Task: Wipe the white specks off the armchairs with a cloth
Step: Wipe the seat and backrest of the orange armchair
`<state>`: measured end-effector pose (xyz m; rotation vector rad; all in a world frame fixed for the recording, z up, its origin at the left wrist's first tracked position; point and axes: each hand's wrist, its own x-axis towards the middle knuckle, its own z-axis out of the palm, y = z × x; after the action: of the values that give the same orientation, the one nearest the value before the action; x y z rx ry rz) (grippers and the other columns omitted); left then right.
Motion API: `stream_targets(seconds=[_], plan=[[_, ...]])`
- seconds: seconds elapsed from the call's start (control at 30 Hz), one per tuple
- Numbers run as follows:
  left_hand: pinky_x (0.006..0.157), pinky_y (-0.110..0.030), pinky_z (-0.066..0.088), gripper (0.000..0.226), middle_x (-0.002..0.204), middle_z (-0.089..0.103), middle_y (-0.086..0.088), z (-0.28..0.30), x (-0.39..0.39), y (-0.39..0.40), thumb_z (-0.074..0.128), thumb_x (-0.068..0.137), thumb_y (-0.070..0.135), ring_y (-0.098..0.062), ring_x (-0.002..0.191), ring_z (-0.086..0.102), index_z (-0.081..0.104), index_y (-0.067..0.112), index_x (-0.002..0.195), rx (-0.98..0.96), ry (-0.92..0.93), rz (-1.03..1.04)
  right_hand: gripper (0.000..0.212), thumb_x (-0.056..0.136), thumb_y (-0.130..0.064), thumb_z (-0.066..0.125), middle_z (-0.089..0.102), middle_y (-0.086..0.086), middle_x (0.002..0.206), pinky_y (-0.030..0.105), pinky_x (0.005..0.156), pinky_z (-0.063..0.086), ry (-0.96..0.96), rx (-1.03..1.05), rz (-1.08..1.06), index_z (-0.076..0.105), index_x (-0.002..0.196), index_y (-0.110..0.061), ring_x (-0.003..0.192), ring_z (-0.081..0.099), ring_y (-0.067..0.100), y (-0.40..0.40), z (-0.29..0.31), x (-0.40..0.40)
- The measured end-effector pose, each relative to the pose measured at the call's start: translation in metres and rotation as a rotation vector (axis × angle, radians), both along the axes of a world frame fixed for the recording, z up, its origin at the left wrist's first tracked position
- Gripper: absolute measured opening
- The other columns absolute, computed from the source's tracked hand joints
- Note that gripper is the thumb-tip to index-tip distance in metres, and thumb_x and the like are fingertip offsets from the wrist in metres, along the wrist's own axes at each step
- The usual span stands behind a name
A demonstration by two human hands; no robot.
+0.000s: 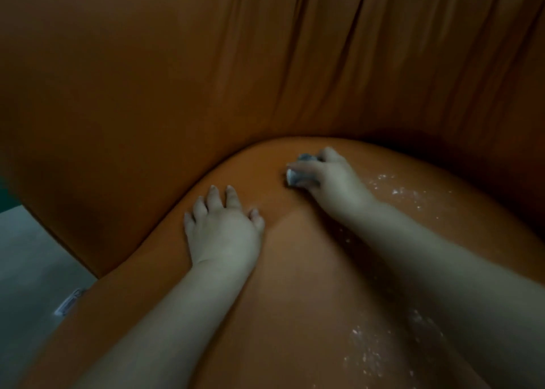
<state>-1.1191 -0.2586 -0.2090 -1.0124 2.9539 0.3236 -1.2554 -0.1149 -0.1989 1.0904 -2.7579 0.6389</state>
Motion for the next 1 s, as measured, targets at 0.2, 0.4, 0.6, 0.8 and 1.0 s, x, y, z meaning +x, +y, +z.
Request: stream_targets(seconds=[0.2, 0.4, 0.6, 0.8, 1.0], plan=[[0.114, -0.051, 0.017, 0.064, 0.160, 0.011, -0.002, 0.006, -0.001, -0.004, 0.029, 0.095, 0.057, -0.028, 0.144, 0.013, 0.020, 0.027, 0.152, 0.004, -0.035, -0.071, 0.030, 0.089, -0.025, 0.062, 0.054, 0.016, 0.117, 0.025, 0.080, 0.032, -0.063, -0.110, -0.259, 0.065, 0.118, -0.021, 0.105, 0.050, 0.032, 0.034, -0.006, -0.014], [0.117, -0.045, 0.009, 0.066, 0.160, 0.014, 0.001, 0.002, -0.031, 0.030, 0.032, 0.094, 0.059, -0.025, 0.146, 0.010, 0.023, 0.028, 0.151, 0.003, 0.102, -0.333, 0.034, 0.085, -0.024, 0.070, 0.046, 0.003, 0.104, 0.024, 0.086, 0.037, -0.047, -0.163, -0.136, 0.066, 0.119, -0.029, 0.100, 0.050, 0.025, 0.032, -0.010, -0.015], [0.117, -0.046, 0.007, 0.066, 0.160, 0.018, 0.000, -0.015, -0.031, 0.035, 0.022, 0.091, 0.058, -0.024, 0.145, 0.012, 0.025, 0.029, 0.150, -0.066, 0.168, -0.341, 0.036, 0.088, -0.026, 0.066, 0.048, 0.002, 0.114, 0.010, 0.088, 0.028, -0.153, -0.187, -0.378, 0.062, 0.124, -0.023, 0.112, 0.049, 0.025, 0.043, -0.001, -0.066], [0.118, -0.047, 0.011, 0.069, 0.158, 0.024, 0.001, -0.021, -0.030, 0.037, 0.016, 0.088, 0.059, -0.023, 0.145, 0.016, 0.031, 0.029, 0.148, -0.081, 0.205, -0.328, 0.039, 0.087, -0.025, 0.067, 0.047, 0.002, 0.115, 0.018, 0.091, 0.028, -0.114, -0.049, -0.128, 0.062, 0.125, -0.030, 0.111, 0.048, 0.022, 0.041, -0.003, -0.054], [0.116, -0.048, 0.014, 0.065, 0.154, 0.033, -0.002, -0.026, -0.032, 0.039, 0.024, 0.089, 0.056, -0.025, 0.142, 0.025, 0.040, 0.026, 0.145, -0.093, 0.216, -0.322, 0.035, 0.091, -0.027, 0.063, 0.045, 0.003, 0.124, 0.011, 0.089, 0.023, -0.173, -0.113, -0.304, 0.061, 0.126, -0.027, 0.117, 0.048, 0.022, 0.027, 0.002, -0.094]])
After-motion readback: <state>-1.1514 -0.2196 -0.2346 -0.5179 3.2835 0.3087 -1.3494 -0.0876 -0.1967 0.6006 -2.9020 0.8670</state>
